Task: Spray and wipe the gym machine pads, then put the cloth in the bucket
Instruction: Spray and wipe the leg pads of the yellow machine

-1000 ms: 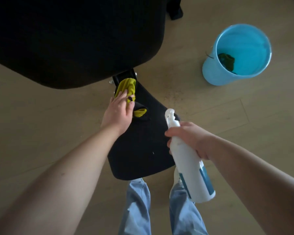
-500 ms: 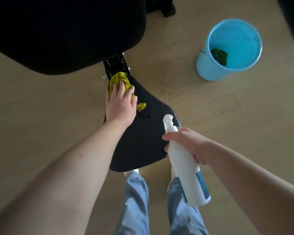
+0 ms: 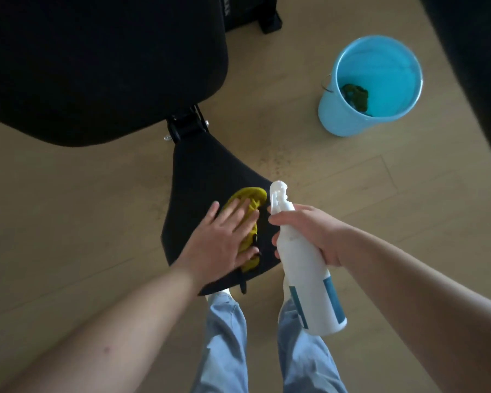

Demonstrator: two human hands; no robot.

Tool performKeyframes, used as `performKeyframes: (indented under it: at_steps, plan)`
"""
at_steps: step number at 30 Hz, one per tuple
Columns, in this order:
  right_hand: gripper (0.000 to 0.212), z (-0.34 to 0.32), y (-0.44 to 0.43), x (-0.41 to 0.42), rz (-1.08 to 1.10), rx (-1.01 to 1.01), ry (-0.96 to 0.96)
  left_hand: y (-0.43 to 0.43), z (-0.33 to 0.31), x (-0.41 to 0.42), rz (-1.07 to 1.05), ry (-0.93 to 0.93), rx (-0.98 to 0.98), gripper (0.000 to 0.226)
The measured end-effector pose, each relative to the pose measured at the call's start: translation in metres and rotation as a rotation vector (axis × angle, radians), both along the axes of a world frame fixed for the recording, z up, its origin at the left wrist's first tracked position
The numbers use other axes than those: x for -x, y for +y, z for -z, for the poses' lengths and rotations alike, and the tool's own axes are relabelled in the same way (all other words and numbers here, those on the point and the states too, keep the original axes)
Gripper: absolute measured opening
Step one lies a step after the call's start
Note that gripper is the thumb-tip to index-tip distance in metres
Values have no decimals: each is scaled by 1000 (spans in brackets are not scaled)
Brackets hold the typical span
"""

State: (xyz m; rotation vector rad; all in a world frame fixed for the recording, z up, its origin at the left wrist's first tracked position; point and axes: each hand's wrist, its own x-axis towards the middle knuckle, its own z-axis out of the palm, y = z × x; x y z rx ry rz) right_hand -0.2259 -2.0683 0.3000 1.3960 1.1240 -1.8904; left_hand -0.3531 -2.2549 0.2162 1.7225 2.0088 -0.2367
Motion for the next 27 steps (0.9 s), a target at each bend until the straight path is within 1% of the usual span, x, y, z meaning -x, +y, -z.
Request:
performKeyframes:
  at_steps: [1, 3, 5, 7, 9, 11, 13, 14, 17, 19, 22, 23, 25, 26, 27]
  plan:
    - [29, 2, 1, 1, 7, 8, -7, 14, 2, 17, -42, 33, 18, 79]
    - [29, 6, 3, 0, 28, 31, -19, 44, 8, 47, -189, 90, 65, 81]
    - [31, 9, 4, -2, 34, 42, -37, 68, 14, 65, -323, 110, 77, 78]
    - [35, 11, 5, -7, 38, 54, -60, 83, 16, 67, -421, 128, 64, 72]
    - [39, 12, 7, -12, 71, 82, -74, 86, 14, 51, -438, 162, 29, 65]
    - [40, 12, 10, -15, 109, 74, -87, 77, 11, 24, -334, 129, -50, 61]
    - [37, 10, 15, -20, 147, 41, -102, 60, 6, -9, -197, 20, -129, 56]
    - [36, 8, 16, -23, 133, 24, -104, 49, 3, -25, -138, -21, -155, 54]
    - [38, 4, 21, -30, 8, -35, -115, 20, -2, -62, 55, -89, -132, 55]
    - [37, 1, 21, -33, -35, -50, -127, 10, -3, -65, 150, -103, -90, 59]
    - [34, 3, 21, -38, -30, -27, -111, 23, -4, -41, 173, -48, -49, 65]
    - [35, 5, 22, -39, -10, -7, -105, 34, -4, -29, 116, -2, -36, 66]
    - [37, 5, 22, -42, 18, 37, -102, 56, 0, 2, -134, 95, 6, 67]
    - [40, 5, 21, -43, 10, 52, -99, 65, 1, 19, -265, 105, 19, 68]
    - [42, 6, 19, -43, -14, 60, -91, 70, 3, 34, -350, 90, 21, 68]
